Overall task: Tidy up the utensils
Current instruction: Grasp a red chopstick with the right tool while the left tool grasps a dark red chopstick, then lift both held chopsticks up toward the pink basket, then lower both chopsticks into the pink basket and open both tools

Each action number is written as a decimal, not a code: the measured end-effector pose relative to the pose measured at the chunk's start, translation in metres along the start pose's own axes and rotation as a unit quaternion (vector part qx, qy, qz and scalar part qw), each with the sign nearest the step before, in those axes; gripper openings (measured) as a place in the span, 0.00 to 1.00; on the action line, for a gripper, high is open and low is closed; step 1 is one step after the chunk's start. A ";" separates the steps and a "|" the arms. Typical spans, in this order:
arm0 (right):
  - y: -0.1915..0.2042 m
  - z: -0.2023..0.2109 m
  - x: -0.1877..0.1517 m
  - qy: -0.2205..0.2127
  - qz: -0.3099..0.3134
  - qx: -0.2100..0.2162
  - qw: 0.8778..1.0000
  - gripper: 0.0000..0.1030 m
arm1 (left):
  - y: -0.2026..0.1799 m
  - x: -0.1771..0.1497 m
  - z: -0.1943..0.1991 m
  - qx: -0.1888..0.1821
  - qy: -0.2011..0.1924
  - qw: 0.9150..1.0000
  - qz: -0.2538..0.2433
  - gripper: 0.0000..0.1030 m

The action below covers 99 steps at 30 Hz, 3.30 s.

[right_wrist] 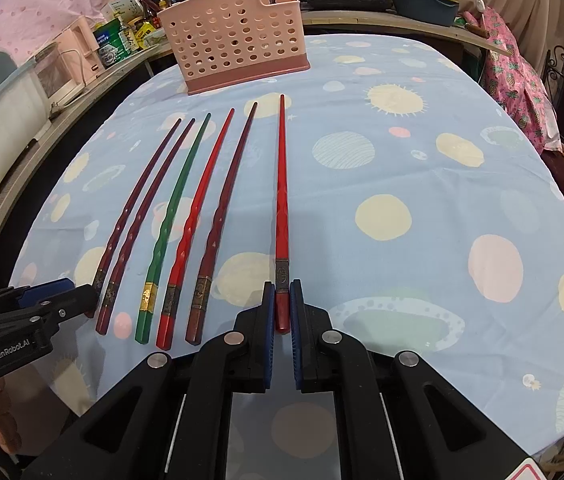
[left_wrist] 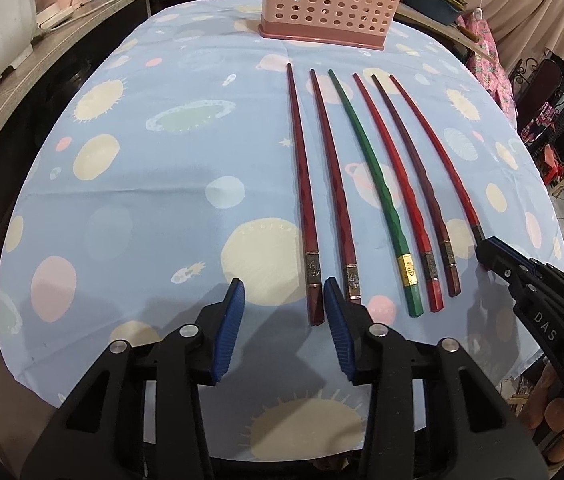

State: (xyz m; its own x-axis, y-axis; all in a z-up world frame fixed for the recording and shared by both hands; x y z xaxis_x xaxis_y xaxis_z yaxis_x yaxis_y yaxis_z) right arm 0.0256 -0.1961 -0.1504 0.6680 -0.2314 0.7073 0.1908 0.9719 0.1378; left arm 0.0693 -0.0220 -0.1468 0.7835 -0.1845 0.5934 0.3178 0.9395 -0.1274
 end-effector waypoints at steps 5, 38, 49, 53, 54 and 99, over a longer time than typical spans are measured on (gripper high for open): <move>0.000 0.000 0.000 0.000 0.002 0.000 1.000 0.07 | 0.002 0.002 -0.002 0.005 0.000 1.000 0.002 0.25; -0.011 0.066 0.127 -0.140 -0.012 0.014 0.990 0.07 | 0.023 0.111 0.076 0.006 -0.132 0.991 0.035 0.07; -0.020 0.071 0.205 -0.197 -0.011 0.005 0.980 0.07 | 0.037 0.201 0.103 0.016 -0.206 0.977 0.043 0.07; -0.023 0.068 0.226 -0.207 -0.017 0.006 0.978 0.07 | 0.040 0.228 0.108 0.020 -0.224 0.973 0.045 0.07; -0.024 0.067 0.231 -0.209 -0.020 0.009 0.978 0.07 | 0.039 0.236 0.110 0.019 -0.229 0.972 0.046 0.07; 0.021 -0.024 0.403 -0.255 -0.042 0.056 0.964 0.16 | 0.014 0.401 0.062 0.020 -0.301 0.952 0.043 0.09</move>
State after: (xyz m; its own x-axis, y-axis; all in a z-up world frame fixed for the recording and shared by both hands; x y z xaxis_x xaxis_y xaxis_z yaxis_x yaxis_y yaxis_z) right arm 0.3164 -0.2706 0.1208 0.2071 -0.2864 0.9355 0.1301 0.9558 0.2638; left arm 0.3545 -0.0649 0.1382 0.3536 0.0806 0.9319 0.2363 0.9563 -0.1723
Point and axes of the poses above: each gripper's, at about its wrist camera, not at the fingertips, and z roughly against the way its jaws point, y to its left, x to its top, the point moved 8 cm from there along -z, roughly the way its jaws point, and after that the axes turned 11 degrees about -y, right-handed, at the moved point
